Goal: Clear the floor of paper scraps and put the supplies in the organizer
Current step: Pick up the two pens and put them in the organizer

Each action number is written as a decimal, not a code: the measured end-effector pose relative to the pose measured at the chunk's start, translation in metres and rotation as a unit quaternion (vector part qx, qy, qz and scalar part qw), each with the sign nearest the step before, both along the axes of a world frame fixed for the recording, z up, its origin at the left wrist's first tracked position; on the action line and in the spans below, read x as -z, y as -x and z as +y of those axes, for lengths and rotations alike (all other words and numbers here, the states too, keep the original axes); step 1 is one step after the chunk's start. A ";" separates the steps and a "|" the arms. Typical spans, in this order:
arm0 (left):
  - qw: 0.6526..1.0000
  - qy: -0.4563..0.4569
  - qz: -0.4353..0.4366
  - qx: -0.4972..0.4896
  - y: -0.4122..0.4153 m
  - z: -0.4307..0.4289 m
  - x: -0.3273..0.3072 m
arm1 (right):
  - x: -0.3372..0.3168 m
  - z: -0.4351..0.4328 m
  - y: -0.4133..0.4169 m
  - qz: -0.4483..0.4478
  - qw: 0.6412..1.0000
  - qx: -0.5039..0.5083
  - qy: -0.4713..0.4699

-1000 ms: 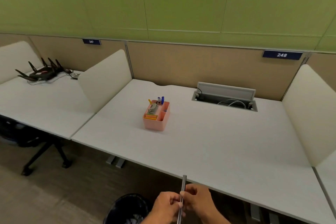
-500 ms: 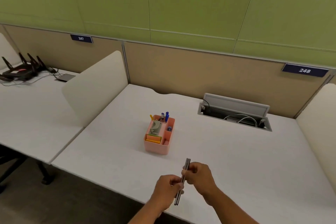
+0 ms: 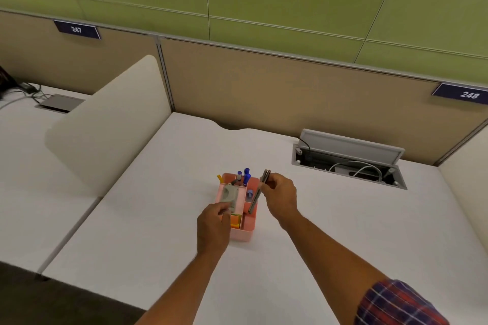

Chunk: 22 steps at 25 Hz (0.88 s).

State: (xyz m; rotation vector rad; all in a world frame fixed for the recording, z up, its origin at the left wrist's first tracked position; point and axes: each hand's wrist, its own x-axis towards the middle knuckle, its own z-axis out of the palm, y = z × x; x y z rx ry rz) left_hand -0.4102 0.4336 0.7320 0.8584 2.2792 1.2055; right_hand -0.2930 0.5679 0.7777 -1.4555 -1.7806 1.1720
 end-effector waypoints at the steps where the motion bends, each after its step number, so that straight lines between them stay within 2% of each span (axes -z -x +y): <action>1: 1.000 0.009 0.009 -0.009 0.006 -0.001 0.005 | 0.007 0.001 0.005 -0.018 1.000 -0.007 0.005; 5: 0.998 0.050 0.027 -0.021 0.022 -0.009 0.028 | 0.041 -0.001 0.011 -0.095 0.994 -0.044 0.027; 9: 0.994 0.107 0.005 -0.014 0.028 -0.009 0.046 | 0.062 -0.002 0.014 -0.136 0.987 -0.076 0.040; 16: 0.984 0.174 0.031 0.035 0.034 -0.012 0.062 | 0.079 0.010 0.020 -0.162 0.983 -0.057 0.058; 22: 0.973 0.199 0.103 0.047 0.035 -0.014 0.058 | 0.084 0.012 0.008 -0.177 0.981 -0.045 0.068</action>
